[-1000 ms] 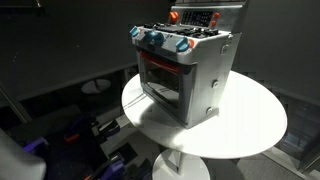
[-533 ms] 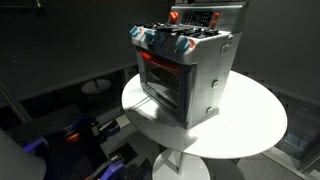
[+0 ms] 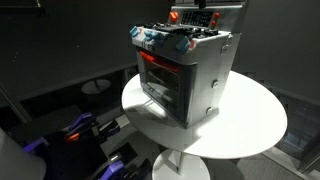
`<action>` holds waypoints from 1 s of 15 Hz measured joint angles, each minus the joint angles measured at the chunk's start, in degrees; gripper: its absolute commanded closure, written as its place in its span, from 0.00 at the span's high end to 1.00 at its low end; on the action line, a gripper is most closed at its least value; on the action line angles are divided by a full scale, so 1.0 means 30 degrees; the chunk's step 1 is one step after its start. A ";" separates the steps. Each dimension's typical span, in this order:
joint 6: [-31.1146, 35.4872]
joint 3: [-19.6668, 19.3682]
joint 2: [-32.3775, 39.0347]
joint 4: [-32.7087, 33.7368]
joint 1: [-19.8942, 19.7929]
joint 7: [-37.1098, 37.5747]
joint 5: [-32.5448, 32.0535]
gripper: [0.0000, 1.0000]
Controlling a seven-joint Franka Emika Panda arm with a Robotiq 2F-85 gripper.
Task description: Press the top button on the right side of the stove
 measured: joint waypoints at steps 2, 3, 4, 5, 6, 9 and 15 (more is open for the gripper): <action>-0.0038 -0.0271 0.0300 0.0149 0.0002 0.0126 0.0000 1.00; -0.0073 -0.0395 0.0465 0.0233 0.0003 0.0160 0.0000 1.00; -0.0129 -0.0509 0.0630 0.0337 0.0005 0.0185 0.0000 1.00; -0.0190 -0.0614 0.0816 0.0466 0.0007 0.0194 0.0000 1.00; -0.0243 -0.0715 0.1005 0.0586 0.0011 0.0202 0.0000 1.00; -0.0536 -0.0985 0.1591 0.1120 0.0049 0.0208 0.0000 1.00; -0.1200 -0.1316 0.2623 0.2274 0.0146 0.0241 0.0000 1.00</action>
